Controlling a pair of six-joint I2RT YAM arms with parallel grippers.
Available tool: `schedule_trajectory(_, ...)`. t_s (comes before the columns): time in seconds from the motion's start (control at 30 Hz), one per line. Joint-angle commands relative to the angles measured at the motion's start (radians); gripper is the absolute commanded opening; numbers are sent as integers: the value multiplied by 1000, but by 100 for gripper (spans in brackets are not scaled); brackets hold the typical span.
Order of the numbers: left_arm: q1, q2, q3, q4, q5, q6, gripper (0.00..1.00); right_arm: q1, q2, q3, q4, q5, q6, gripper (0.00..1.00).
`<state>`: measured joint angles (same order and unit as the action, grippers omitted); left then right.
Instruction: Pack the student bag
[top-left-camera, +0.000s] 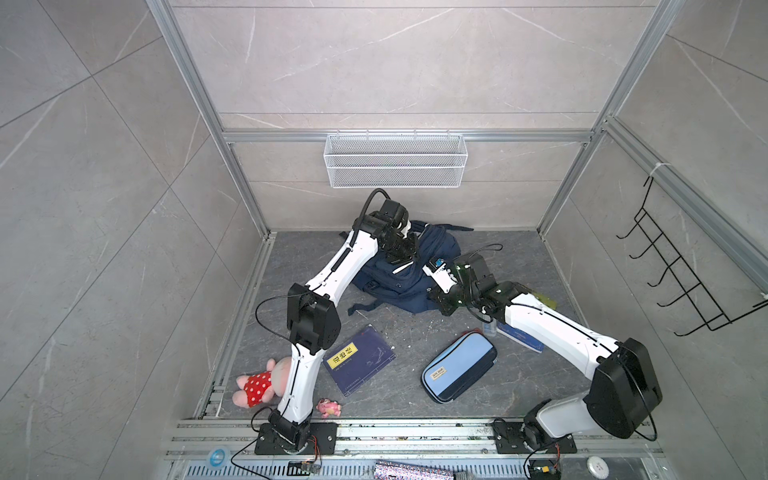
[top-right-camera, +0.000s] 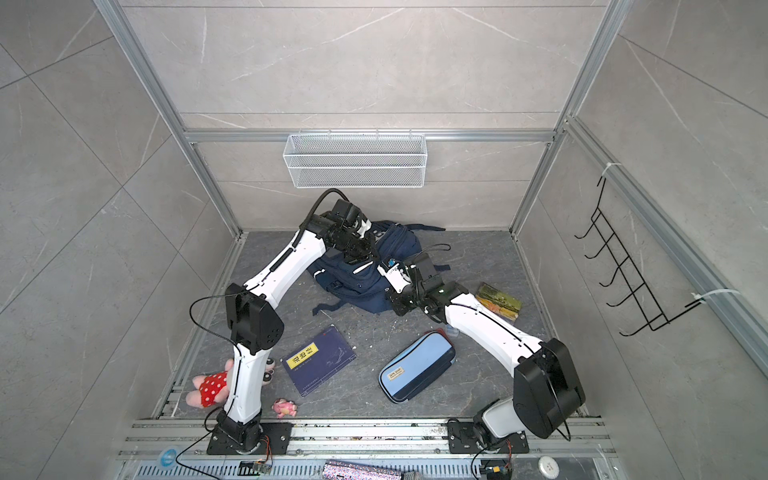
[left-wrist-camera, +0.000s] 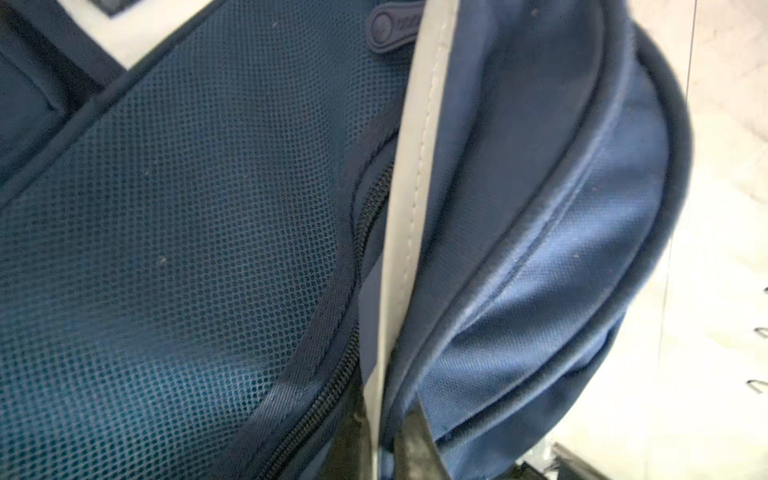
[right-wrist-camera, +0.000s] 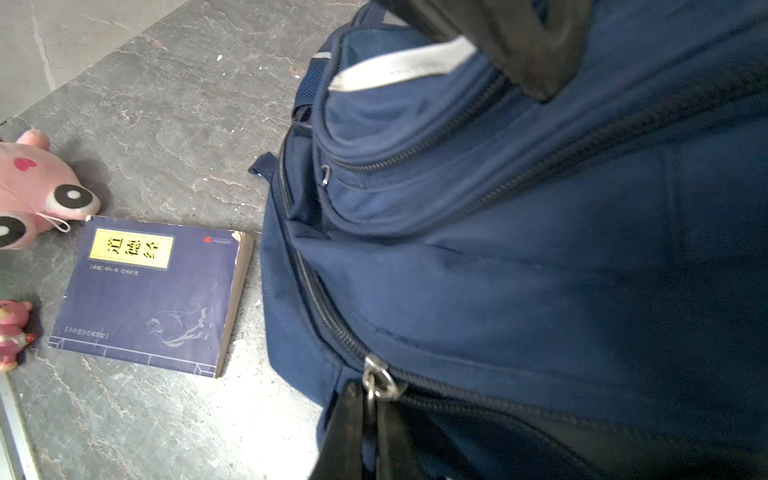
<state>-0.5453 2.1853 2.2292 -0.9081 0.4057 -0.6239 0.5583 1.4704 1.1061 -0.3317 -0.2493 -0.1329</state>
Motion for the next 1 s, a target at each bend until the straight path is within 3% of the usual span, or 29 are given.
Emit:
schedule_trajectory(0.0,9,-79,-2,355,54,-218,0,45,10,-46,44,-111,116,0)
schedule_trajectory(0.17,28,-107,49,368,40,-282,0,32,-44,-156,83,-39,200,0)
schedule_trajectory(0.37,34,-131,75,314,-1,-267,0,-5,-61,-141,-24,86,140,0)
schedule_trajectory(0.6,33,-244,-60,301,-7,-280,0,-144,-50,-68,-103,142,178,0)
schedule_trajectory(0.73,31,-258,-136,328,12,-297,0,-177,-25,-37,-61,112,172,0)
schedule_trajectory(0.8,33,-220,-117,337,27,-264,0,-191,11,-25,-22,85,170,0)
schedule_trajectory(0.9,39,-96,7,227,23,-119,0,-215,87,9,38,36,176,0)
schedule_trajectory(0.97,40,-36,34,208,28,-27,18,-223,137,31,77,7,178,0)
